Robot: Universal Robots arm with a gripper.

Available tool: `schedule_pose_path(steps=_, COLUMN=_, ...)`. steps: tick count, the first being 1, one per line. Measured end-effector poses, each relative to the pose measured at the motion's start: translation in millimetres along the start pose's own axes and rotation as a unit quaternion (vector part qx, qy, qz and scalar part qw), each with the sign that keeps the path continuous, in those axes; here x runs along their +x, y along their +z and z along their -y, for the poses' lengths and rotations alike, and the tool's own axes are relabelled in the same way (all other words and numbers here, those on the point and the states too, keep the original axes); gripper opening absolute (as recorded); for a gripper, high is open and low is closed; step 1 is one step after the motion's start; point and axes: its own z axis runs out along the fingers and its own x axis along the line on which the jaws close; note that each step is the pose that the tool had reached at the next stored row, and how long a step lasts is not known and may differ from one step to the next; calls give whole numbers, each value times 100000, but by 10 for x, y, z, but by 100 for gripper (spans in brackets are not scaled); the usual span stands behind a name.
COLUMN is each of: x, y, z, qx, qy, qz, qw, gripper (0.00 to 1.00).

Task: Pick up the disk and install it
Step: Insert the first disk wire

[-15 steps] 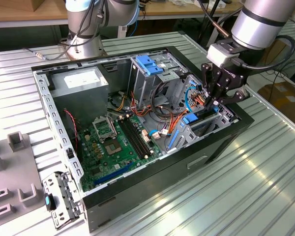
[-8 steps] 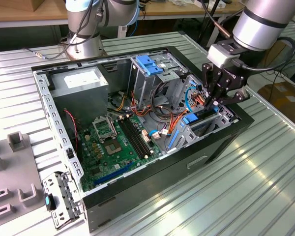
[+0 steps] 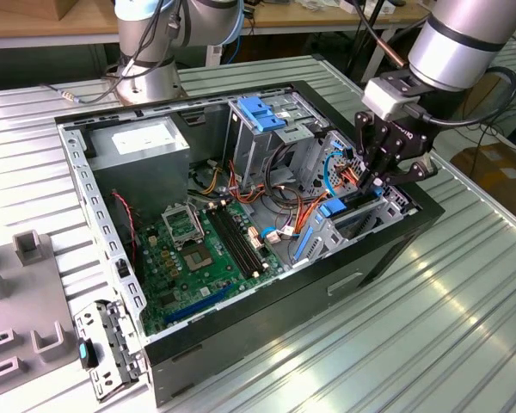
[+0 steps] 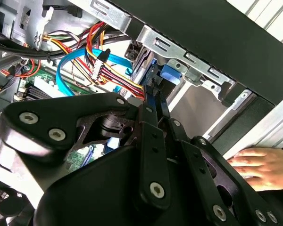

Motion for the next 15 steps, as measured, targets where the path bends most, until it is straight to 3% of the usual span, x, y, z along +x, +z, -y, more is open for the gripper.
schedule_pose_path(steps=15, x=-10, y=-2, z=0, qx=1, qy=-51, qz=140, qw=100000, gripper=17)
